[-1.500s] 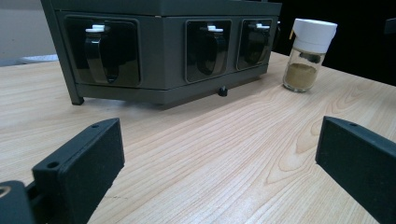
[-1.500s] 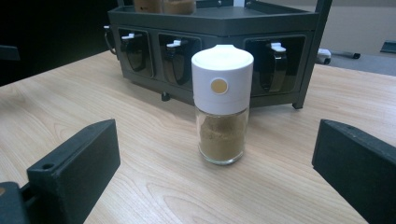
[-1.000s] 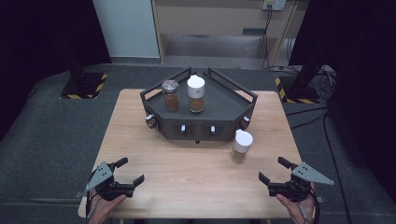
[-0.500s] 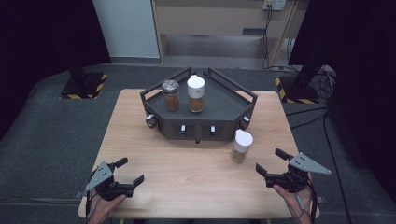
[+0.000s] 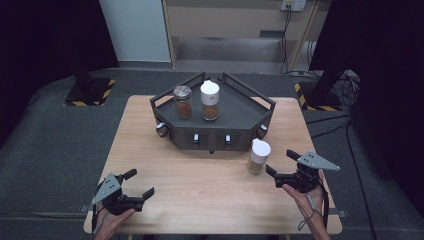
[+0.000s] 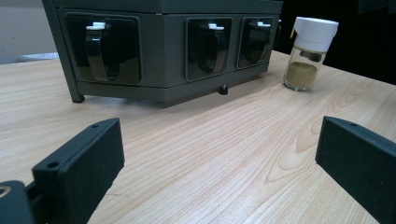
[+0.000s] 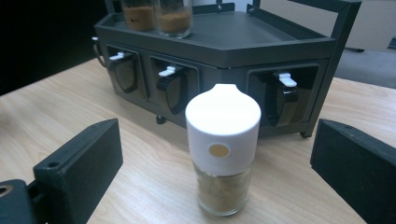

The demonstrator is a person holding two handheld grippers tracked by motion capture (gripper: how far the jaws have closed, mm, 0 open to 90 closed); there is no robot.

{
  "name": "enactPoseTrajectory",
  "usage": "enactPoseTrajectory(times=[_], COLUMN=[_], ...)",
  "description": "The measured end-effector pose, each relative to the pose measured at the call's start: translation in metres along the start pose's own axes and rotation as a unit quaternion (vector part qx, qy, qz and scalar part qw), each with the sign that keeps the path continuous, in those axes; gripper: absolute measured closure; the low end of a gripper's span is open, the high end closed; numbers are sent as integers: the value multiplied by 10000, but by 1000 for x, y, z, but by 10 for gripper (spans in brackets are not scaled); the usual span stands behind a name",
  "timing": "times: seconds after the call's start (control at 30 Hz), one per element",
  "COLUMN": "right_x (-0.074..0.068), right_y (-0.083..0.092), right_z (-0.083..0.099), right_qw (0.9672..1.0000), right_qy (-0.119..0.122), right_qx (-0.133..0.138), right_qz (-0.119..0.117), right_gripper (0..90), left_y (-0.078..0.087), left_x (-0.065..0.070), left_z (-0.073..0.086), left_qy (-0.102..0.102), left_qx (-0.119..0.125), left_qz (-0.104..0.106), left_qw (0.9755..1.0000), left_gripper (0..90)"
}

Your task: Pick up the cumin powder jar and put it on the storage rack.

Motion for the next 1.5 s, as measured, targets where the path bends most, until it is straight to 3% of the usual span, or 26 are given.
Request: enactPoseTrajectory(times=[0.37,0.83,1.17,1.4,1.5], right_x=[-2,-1,-5,-3,-6], right_y=[-28,-64,-81,-87,-87], right_z=[-9,-5,0,2,1], right_qw=[9998,9991,9984,9978,9976], right_qy=[21,-84,-71,27,94], right_qx=[-190,-368,-448,-546,-555], right_qz=[15,175,345,369,393], right_gripper=[31,70,147,291,301], left_y=[0,0,0,0,0], left_x=[0,0,0,0,0], left_z=[0,0,0,0,0], left_qy=[1,4,-9,-6,-7], left_qx=[-13,8,13,13,14], left_qz=[-7,3,6,6,6], left_qw=[10000,10000,10000,10000,10000], left_gripper=[0,0,0,0,0])
Point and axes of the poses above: each handheld gripper's, and its own axes: y roughly backward along the jaws, z roughly out of its underside, x roughly to its right, the point moved 2 cm from there along -y, roughly forward along the jaws, and after that the axes turned 4 degrees about -y, right-handed, at the moved point
